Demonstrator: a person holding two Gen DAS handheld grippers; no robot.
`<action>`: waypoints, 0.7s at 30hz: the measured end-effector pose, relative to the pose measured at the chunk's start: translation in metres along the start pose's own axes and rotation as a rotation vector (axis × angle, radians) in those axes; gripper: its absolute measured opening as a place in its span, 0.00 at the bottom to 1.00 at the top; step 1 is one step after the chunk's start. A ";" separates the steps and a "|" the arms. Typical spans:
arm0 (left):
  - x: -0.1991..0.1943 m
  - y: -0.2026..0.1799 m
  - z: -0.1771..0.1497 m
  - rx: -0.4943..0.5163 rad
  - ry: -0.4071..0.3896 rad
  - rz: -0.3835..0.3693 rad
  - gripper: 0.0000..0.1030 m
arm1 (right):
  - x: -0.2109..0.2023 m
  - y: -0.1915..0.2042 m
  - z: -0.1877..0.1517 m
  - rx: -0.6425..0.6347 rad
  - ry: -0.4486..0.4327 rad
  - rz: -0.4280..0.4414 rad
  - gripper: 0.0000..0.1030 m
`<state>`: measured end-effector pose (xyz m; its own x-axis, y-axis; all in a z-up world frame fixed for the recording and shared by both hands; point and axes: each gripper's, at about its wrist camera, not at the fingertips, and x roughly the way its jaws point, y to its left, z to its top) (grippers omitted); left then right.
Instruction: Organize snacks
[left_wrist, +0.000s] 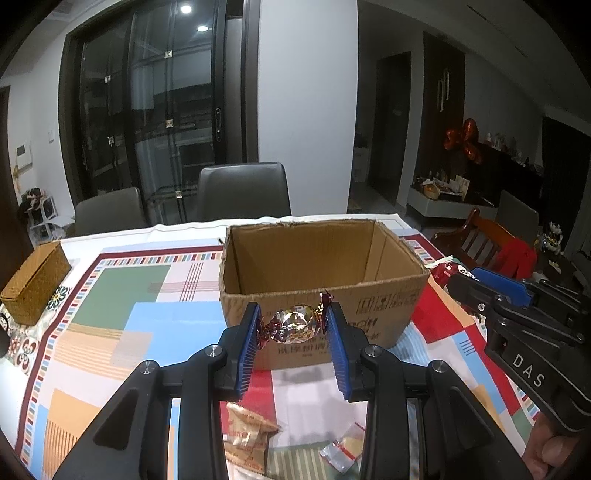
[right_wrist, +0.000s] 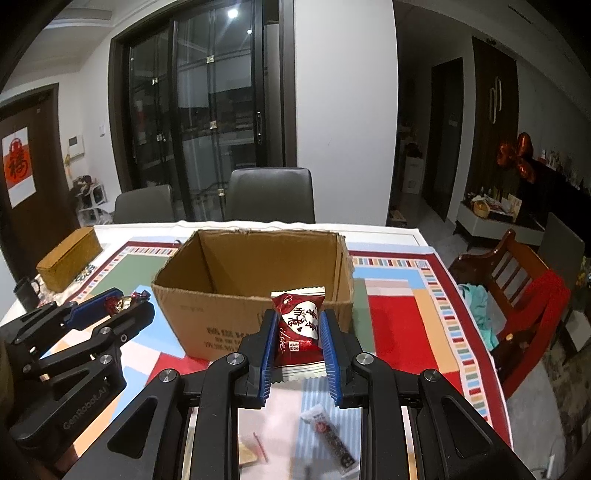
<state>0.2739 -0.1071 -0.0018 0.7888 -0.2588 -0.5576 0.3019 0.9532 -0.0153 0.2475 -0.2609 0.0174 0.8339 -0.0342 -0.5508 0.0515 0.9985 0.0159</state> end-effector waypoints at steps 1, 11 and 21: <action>0.001 0.000 0.002 -0.001 -0.003 0.001 0.34 | 0.001 0.000 0.001 0.000 -0.002 0.000 0.24; 0.011 0.004 0.018 0.011 -0.026 0.003 0.34 | 0.011 0.000 0.015 -0.003 -0.025 0.000 0.24; 0.022 0.007 0.037 0.036 -0.048 -0.009 0.35 | 0.023 0.000 0.031 -0.010 -0.050 -0.008 0.24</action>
<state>0.3130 -0.1123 0.0161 0.8107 -0.2749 -0.5169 0.3273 0.9448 0.0109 0.2837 -0.2634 0.0307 0.8601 -0.0441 -0.5083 0.0532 0.9986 0.0034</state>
